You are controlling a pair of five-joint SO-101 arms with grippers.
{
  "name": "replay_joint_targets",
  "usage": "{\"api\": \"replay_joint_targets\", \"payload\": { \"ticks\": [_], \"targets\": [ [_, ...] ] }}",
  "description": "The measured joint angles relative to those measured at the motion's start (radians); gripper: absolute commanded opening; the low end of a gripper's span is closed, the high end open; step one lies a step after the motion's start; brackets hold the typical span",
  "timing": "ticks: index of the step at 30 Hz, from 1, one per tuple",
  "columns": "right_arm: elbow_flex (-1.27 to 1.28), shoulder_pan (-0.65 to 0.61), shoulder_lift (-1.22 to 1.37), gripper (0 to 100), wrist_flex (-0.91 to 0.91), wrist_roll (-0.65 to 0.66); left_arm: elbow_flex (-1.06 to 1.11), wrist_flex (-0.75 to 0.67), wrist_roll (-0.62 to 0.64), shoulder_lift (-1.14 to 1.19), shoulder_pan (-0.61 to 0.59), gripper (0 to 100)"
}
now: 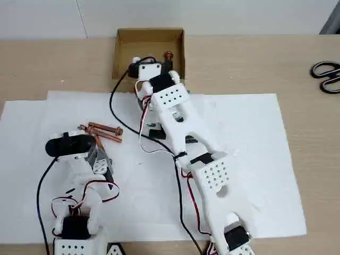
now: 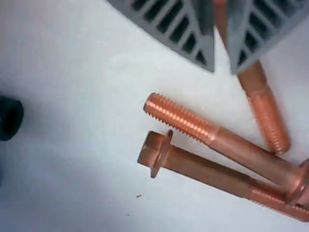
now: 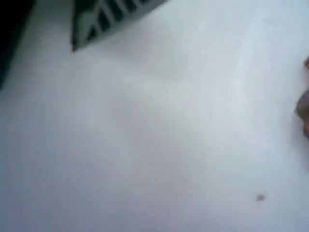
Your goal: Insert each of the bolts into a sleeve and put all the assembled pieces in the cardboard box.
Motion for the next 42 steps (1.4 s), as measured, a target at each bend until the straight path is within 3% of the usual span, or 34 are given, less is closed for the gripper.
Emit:
{"api": "replay_joint_targets", "payload": {
  "ticks": [13, 20, 27, 42],
  "targets": [
    [-0.014, -0.002, 0.086, 23.4, -0.008, 0.009, 0.0, 0.0, 0.0, 0.0, 0.0, 1],
    [-0.017, 0.012, 0.091, 6.4, -0.011, 0.011, 0.0, 0.0, 0.0, 0.0, 0.0, 1],
    [-0.101, 0.025, 0.107, 0.1, 0.018, 0.011, 0.0, 0.0, 0.0, 0.0, 0.0, 1],
    [-0.345, 0.061, 0.114, 0.3, 0.08, 0.011, 0.0, 0.0, 0.006, 0.0, 0.0, 1]
  ]
}}
